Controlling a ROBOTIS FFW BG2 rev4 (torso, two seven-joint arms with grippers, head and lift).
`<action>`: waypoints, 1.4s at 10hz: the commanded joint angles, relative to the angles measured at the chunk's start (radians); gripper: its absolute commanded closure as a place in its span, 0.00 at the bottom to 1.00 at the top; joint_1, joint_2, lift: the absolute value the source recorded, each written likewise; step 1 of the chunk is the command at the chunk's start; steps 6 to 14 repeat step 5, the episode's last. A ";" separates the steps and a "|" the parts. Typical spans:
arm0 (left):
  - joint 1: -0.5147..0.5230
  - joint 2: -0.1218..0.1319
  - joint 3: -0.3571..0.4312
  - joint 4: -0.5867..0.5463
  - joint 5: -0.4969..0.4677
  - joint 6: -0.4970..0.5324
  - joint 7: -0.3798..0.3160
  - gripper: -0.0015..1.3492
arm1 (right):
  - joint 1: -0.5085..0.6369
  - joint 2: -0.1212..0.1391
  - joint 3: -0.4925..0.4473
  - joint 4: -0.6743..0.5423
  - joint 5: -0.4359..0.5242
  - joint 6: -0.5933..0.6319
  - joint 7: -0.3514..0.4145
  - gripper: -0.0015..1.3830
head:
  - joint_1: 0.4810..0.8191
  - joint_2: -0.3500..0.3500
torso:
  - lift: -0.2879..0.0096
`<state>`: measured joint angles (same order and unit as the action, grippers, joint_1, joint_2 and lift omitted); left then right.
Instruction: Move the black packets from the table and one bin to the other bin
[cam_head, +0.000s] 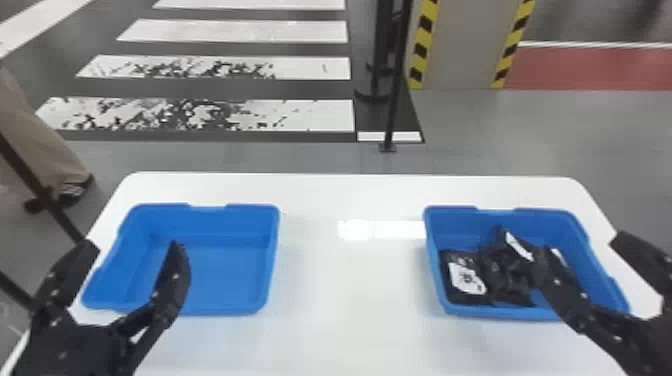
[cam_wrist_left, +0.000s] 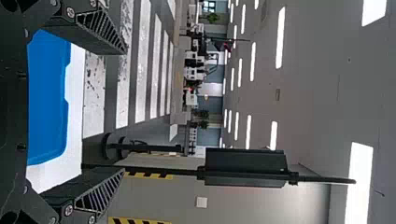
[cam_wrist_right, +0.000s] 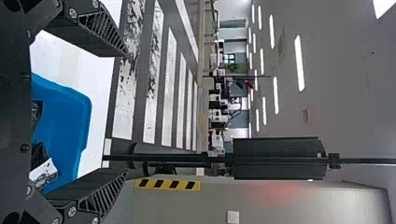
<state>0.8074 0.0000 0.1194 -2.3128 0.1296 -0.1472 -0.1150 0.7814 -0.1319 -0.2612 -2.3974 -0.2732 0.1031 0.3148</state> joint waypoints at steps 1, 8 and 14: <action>-0.002 -0.003 -0.002 0.000 0.000 0.002 0.000 0.11 | -0.003 0.000 0.000 0.003 0.000 0.000 0.000 0.11 | 0.63 0.49 | 0.60; -0.002 -0.003 -0.004 0.000 -0.006 0.002 0.000 0.11 | -0.003 0.000 0.000 0.006 0.000 -0.007 0.000 0.11 | 0.63 0.49 | 0.60; -0.002 -0.003 -0.004 0.000 -0.006 0.002 0.000 0.11 | -0.003 0.000 0.000 0.006 0.000 -0.007 0.000 0.11 | 0.63 0.49 | 0.60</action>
